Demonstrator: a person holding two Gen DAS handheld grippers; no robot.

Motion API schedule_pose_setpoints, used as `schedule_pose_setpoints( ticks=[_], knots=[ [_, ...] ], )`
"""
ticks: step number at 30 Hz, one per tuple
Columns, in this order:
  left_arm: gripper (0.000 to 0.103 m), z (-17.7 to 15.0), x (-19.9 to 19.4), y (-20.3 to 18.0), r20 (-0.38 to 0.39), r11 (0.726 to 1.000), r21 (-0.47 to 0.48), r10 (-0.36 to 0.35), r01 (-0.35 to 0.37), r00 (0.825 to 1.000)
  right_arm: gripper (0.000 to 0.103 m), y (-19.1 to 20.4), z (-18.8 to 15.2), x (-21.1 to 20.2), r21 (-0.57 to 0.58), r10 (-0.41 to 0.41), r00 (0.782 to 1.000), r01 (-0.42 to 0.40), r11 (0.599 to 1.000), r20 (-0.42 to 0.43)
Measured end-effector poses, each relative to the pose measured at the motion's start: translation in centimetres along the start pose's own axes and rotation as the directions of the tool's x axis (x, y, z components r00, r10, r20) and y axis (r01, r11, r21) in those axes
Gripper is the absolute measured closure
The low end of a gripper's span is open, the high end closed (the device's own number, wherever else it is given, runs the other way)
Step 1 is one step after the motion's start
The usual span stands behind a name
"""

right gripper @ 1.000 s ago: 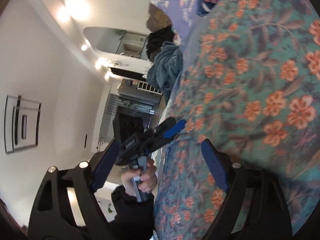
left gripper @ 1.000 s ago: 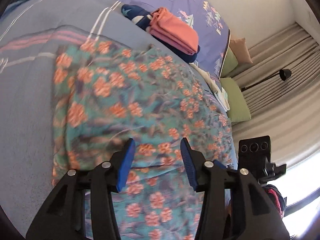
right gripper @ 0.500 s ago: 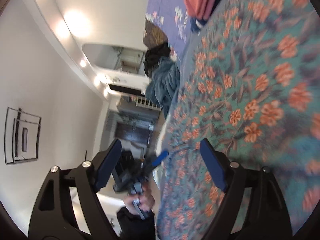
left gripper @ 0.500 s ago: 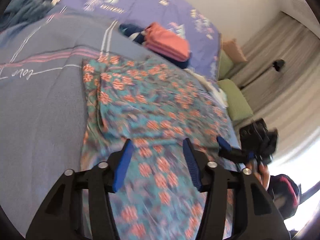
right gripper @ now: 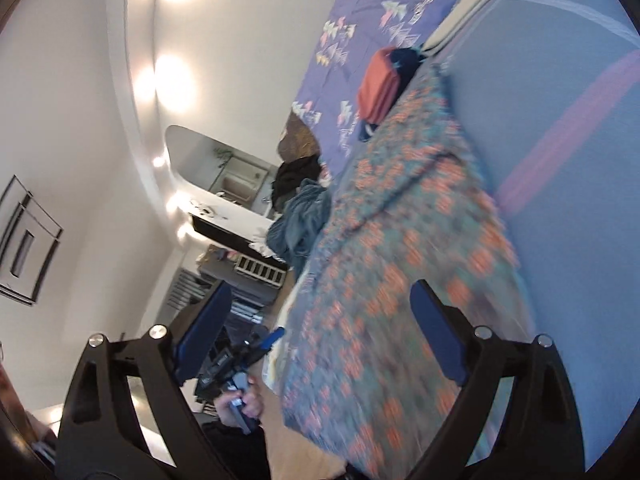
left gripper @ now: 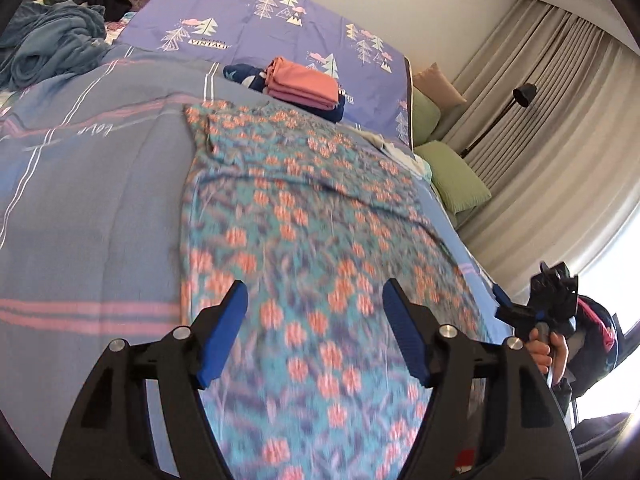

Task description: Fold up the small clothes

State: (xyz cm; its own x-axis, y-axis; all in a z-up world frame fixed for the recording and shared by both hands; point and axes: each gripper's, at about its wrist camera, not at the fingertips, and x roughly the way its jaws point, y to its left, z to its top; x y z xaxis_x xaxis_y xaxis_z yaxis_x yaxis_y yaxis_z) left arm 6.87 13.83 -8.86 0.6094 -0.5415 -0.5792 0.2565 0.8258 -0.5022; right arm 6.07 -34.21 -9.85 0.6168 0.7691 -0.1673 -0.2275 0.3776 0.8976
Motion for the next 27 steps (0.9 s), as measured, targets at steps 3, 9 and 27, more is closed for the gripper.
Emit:
schedule_pose_setpoints(
  ticks=[3, 9, 27],
  knots=[
    [0.033, -1.6, -1.2, 0.0, -0.008, 0.999, 0.014, 0.032, -0.032, 0.999, 0.011, 0.2, -2.3, -2.6, -0.043, -0.057, 0.998, 0.057, 0.997, -0.004],
    [0.033, -4.6, -2.8, -0.3, -0.033, 0.995, 0.037, 0.092, -0.091, 0.995, 0.011, 1.2, -5.3, -4.9, -0.166, -0.226, 0.974, 0.221, 0.961, -0.010],
    [0.033, -12.0, -6.8, 2.4, -0.155, 0.988, -0.091, 0.109, -0.124, 0.982, 0.011, 0.2, -8.9, -5.2, -0.297, -0.369, 0.925, 0.331, 0.896, -0.084]
  ],
)
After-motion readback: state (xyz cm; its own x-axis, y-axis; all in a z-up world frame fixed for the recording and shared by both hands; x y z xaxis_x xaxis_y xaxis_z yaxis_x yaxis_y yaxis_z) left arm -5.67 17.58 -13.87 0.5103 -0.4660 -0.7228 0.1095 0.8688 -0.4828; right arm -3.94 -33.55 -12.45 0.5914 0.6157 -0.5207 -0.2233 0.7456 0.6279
